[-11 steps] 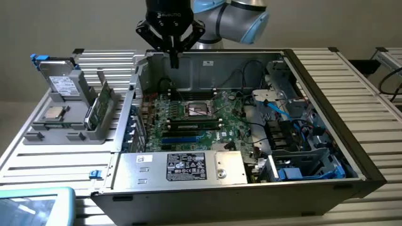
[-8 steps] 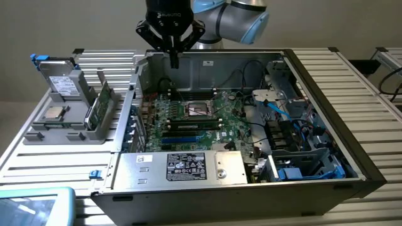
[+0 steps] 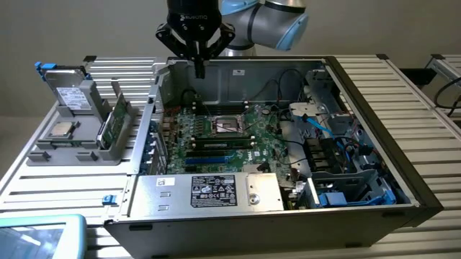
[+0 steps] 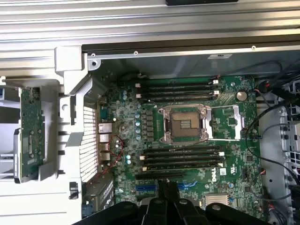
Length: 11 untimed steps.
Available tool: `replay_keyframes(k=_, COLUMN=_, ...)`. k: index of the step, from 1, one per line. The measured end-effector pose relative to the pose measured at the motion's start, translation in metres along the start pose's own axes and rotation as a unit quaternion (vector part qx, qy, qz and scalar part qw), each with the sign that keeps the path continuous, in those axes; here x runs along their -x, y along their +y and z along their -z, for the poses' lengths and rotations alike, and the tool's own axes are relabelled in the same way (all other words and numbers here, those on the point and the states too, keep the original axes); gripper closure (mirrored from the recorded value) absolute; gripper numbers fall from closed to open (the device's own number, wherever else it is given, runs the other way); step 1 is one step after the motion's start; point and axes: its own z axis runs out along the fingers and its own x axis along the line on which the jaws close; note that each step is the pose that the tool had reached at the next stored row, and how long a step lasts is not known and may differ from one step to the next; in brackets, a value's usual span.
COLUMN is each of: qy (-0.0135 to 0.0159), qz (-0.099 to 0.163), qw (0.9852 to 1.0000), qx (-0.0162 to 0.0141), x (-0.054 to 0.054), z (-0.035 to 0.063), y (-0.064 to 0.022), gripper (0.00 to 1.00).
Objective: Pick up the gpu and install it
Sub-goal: 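Reach for the gpu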
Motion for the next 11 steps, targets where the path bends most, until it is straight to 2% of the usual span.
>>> replay_keyframes(k=4, qy=-0.0002, qz=0.0, qw=1.0, qx=0.0005, x=-0.016, z=-0.0007, y=0.0045, gripper=0.87)
replay_keyframes(k=6, qy=-0.0003, qz=0.0, qw=1.0, qx=0.0011, x=-0.026, z=-0.0013, y=0.0071, gripper=0.74)
replay_keyframes(k=7, qy=-0.0004, qz=0.0, qw=1.0, qx=0.0013, x=-0.03, z=-0.0018, y=0.0085, gripper=0.74)
replay_keyframes(k=8, qy=-0.0005, qz=0.0, qw=1.0, qx=0.0014, x=-0.035, z=-0.0023, y=0.0101, gripper=0.68)
replay_keyframes(k=9, qy=-0.0006, qz=0.0, qw=1.0, qx=0.0016, x=-0.039, z=-0.0031, y=0.0119, gripper=0.68)
replay_keyframes(k=10, qy=-0.0007, qz=0.0, qw=1.0, qx=0.0017, x=-0.043, z=-0.0041, y=0.0139, gripper=0.62)
replay_keyframes(k=11, qy=-0.0008, qz=0.0, qw=1.0, qx=0.0018, x=-0.047, z=-0.005, y=0.0159, gripper=0.62)
